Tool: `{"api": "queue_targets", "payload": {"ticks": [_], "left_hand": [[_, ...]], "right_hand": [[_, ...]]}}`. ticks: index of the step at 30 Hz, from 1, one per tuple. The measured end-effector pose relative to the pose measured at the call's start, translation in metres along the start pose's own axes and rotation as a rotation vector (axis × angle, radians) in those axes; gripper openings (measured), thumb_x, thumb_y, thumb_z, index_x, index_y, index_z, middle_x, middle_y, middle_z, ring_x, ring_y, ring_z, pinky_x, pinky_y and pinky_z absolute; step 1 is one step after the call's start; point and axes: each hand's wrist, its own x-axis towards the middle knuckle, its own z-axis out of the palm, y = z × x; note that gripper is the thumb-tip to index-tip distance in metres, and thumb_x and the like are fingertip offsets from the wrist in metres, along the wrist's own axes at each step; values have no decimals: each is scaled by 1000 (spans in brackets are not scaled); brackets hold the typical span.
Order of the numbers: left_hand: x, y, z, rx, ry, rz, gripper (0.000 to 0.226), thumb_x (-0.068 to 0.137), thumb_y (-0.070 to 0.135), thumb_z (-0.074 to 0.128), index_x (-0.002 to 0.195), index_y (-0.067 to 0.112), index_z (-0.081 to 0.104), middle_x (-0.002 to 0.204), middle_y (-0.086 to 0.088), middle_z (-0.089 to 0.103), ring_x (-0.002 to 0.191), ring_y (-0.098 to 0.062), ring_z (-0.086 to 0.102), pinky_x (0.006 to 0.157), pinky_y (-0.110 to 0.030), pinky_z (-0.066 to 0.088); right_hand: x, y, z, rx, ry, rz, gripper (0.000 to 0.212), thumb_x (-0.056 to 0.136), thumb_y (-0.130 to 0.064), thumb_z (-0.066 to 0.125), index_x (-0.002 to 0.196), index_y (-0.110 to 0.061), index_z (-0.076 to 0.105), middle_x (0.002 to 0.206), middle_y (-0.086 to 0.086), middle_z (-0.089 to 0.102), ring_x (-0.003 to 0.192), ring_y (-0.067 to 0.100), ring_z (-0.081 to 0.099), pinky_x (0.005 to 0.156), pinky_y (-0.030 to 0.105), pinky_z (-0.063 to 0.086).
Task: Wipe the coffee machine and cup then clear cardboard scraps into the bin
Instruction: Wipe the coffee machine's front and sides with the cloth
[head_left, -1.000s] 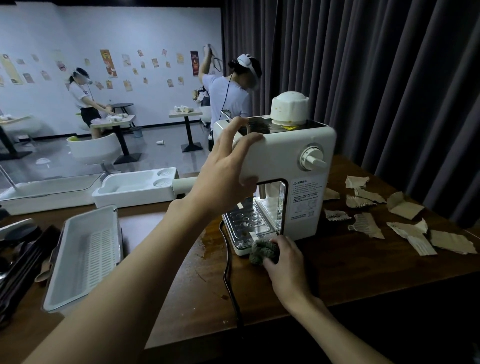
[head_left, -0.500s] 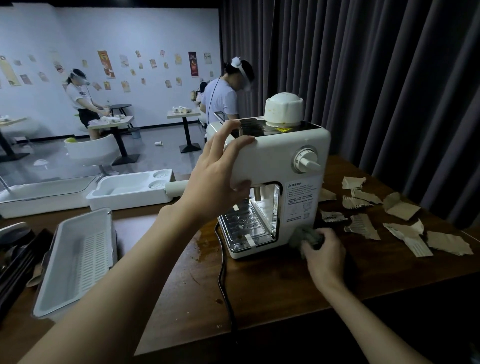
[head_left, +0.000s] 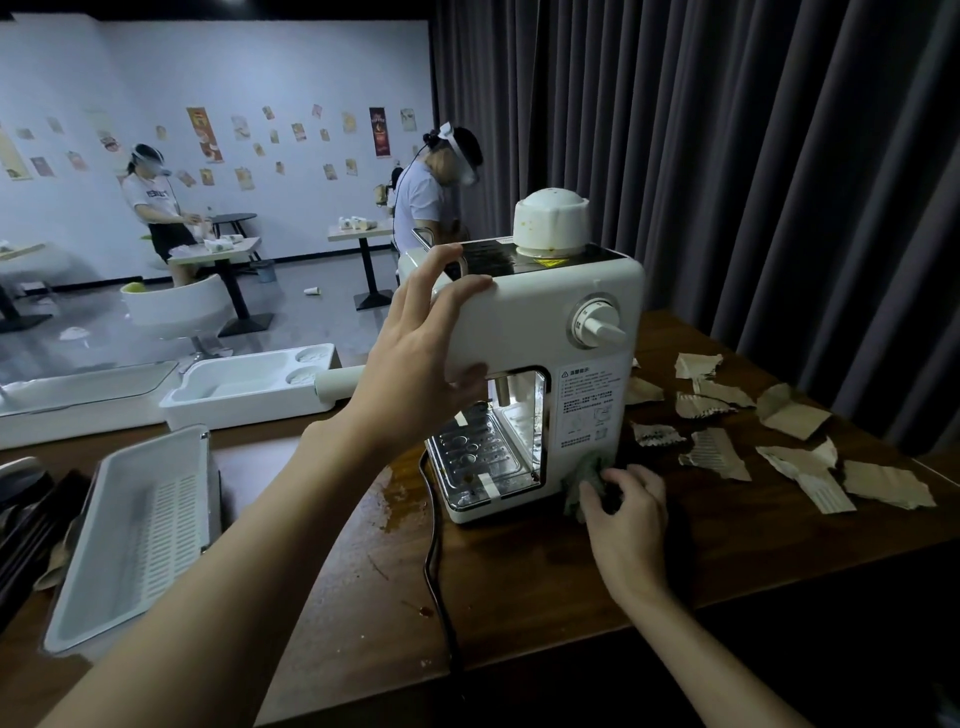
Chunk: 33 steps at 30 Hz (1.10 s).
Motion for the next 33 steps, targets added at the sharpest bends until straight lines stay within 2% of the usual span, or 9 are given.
{"api": "queue_targets", "payload": {"ticks": [6, 11, 13, 16, 19, 21, 25, 31, 33], "left_hand": [[-3, -1, 0, 7, -2, 0, 80, 75, 19, 82, 144, 23, 41, 161, 1, 12, 141, -31, 30, 98, -58, 51], [-3, -2, -1, 9, -1, 4, 79, 75, 19, 81, 144, 21, 42, 161, -3, 14, 142, -31, 29, 101, -57, 50], [-4, -2, 0, 7, 2, 7, 79, 75, 19, 82, 144, 21, 43, 161, -3, 15, 142, -30, 29, 102, -57, 48], [-4, -3, 0, 4, 6, 10, 79, 75, 19, 81, 144, 22, 42, 161, 0, 14, 141, -30, 29, 102, -57, 49], [-5, -4, 0, 8, 3, 12, 79, 75, 20, 81, 143, 24, 41, 161, 1, 13, 141, -30, 30, 99, -57, 51], [-5, -5, -1, 8, -1, 18, 79, 75, 20, 81, 144, 24, 41, 161, 0, 13, 140, -30, 30, 99, -56, 52], [-5, -3, -1, 4, -5, 7, 78, 76, 20, 81, 144, 23, 41, 161, -1, 13, 141, -31, 30, 100, -56, 51], [-6, -2, -1, -2, -5, -2, 79, 75, 20, 80, 144, 23, 41, 161, 0, 12, 141, -31, 29, 101, -57, 50], [-6, -2, -1, 0, -8, -2, 79, 76, 21, 80, 144, 23, 41, 161, 0, 12, 141, -30, 29, 102, -57, 49]], "right_hand": [[14, 1, -6, -7, 24, -15, 18, 82, -8, 75, 97, -5, 66, 108, 10, 59, 93, 18, 53, 65, 14, 36], [16, -3, -3, 66, 134, 17, 19, 83, -4, 73, 100, -4, 66, 111, 9, 57, 98, 19, 54, 68, 15, 38], [5, -10, 6, 85, 123, -13, 20, 82, -4, 73, 100, -2, 66, 110, 7, 54, 98, 19, 55, 68, 13, 41], [-13, -18, 22, 71, 49, -88, 20, 80, -2, 75, 99, -1, 66, 111, 6, 54, 104, 17, 53, 79, 9, 42], [-9, -20, 20, 78, 50, -99, 23, 80, 0, 74, 100, -1, 65, 113, 7, 55, 108, 18, 54, 73, 1, 37], [2, -20, 10, 107, 96, -64, 31, 80, 0, 73, 109, -3, 61, 118, 7, 56, 113, 20, 54, 74, 3, 36], [22, -21, -4, 71, 179, -52, 37, 82, -2, 72, 118, -2, 61, 125, 11, 56, 121, 26, 51, 91, 21, 38], [-2, -30, 11, 93, 99, -188, 34, 81, -1, 73, 114, 0, 64, 116, 6, 54, 112, 19, 54, 92, 20, 43], [1, -32, 8, 77, 82, -237, 35, 81, -2, 74, 115, 0, 65, 115, 4, 54, 110, 16, 52, 92, 15, 41]]}}
